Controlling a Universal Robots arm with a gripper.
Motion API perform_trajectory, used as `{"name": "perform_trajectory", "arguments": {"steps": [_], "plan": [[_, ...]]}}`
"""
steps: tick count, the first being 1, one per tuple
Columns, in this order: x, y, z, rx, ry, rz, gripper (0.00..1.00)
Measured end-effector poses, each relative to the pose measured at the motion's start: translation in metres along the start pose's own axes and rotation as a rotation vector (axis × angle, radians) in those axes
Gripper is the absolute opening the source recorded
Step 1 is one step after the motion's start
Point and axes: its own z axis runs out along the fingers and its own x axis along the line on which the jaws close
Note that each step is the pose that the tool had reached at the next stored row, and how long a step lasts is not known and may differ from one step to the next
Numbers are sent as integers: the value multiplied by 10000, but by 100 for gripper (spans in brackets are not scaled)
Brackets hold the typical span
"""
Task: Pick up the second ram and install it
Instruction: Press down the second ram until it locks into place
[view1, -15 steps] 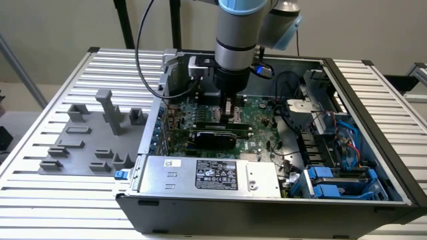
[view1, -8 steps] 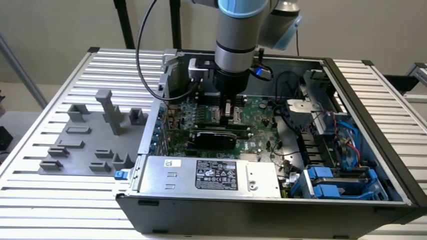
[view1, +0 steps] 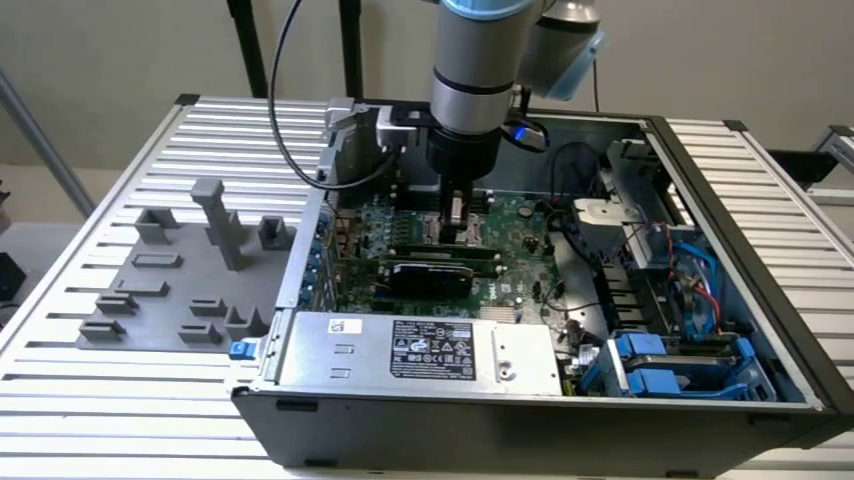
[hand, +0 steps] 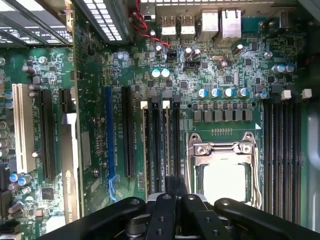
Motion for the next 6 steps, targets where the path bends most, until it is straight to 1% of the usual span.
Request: {"name": "perform_trajectory", "arguments": {"steps": [6], "plan": [[0, 0, -1, 0, 1, 0, 0]]}}
